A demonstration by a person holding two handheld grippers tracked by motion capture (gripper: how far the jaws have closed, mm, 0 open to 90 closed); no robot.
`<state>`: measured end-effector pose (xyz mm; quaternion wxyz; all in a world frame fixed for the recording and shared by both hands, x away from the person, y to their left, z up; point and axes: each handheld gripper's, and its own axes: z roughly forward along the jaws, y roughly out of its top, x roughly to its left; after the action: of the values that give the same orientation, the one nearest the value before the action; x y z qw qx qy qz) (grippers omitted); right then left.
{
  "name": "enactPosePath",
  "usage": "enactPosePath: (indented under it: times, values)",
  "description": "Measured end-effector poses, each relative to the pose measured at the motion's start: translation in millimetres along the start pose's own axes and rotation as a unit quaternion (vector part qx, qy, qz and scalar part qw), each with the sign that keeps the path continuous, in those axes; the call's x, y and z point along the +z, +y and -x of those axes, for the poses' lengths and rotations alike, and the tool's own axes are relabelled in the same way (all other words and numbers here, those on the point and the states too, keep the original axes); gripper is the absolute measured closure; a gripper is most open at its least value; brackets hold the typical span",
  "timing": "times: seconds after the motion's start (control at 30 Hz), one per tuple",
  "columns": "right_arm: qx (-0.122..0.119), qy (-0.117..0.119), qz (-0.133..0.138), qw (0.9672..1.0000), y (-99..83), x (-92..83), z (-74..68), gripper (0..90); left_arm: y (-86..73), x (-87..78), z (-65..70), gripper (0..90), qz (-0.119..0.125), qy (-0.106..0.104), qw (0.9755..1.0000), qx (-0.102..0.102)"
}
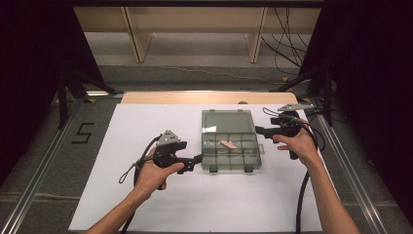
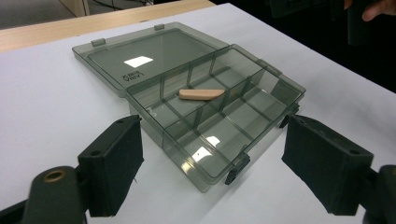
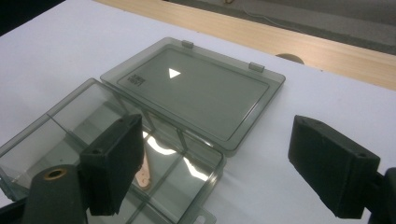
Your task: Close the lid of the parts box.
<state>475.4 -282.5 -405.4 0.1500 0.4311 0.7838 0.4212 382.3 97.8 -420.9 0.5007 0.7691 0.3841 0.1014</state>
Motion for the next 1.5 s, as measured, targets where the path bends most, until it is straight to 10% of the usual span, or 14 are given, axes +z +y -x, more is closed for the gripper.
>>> enactPosePath:
  times: [1.5]
  values:
    - [0.007,0.002,-0.014,0.9999,1.7,20.6,2.2,21.6,-9.9,63.4,-22.2,56.3,-0.109,0.02,0.9936,-0.017]
